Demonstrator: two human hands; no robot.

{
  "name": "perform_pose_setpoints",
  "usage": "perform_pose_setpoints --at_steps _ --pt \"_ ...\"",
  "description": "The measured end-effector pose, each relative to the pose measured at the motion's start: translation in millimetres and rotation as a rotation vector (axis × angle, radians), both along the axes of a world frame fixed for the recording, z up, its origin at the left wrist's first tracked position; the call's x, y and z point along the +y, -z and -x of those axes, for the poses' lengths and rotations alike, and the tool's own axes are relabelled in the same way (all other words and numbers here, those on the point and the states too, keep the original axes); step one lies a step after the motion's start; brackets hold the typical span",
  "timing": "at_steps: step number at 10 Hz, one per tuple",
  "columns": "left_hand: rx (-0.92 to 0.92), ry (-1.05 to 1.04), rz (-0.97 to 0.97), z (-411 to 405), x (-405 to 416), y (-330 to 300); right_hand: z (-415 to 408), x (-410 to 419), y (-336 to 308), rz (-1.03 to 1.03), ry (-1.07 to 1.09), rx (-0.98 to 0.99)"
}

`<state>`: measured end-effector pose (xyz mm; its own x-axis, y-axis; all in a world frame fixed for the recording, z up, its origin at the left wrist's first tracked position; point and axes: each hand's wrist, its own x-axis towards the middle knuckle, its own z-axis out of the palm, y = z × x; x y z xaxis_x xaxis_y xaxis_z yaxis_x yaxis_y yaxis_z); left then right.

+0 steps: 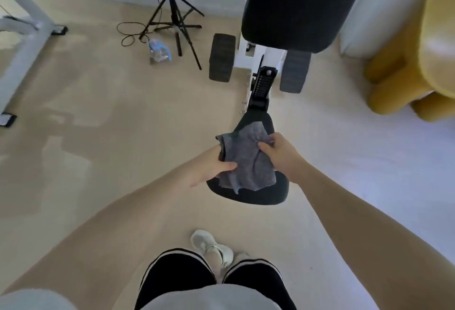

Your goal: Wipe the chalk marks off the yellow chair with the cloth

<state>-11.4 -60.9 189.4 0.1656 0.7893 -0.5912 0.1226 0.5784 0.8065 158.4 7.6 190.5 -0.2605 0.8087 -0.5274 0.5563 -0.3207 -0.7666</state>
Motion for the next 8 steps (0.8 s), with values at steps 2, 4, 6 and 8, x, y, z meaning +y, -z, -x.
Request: perform_pose_setpoints --at_steps 2,4,6,8 --pt "-0.013 -0.042 0.050 -2 -3 61 -22 -16 51 0.171 0.095 0.054" --pt "-0.210 -0.145 0.027 10 17 110 -41 -1 96 0.322 0.131 0.595" --pt "0.011 0.061 0.075 22 41 148 -32 7 137 0.301 0.143 0.314" --pt "0.628 0.420 -0.111 7 46 196 -5 -4 198 -0.096 -0.012 -0.315"
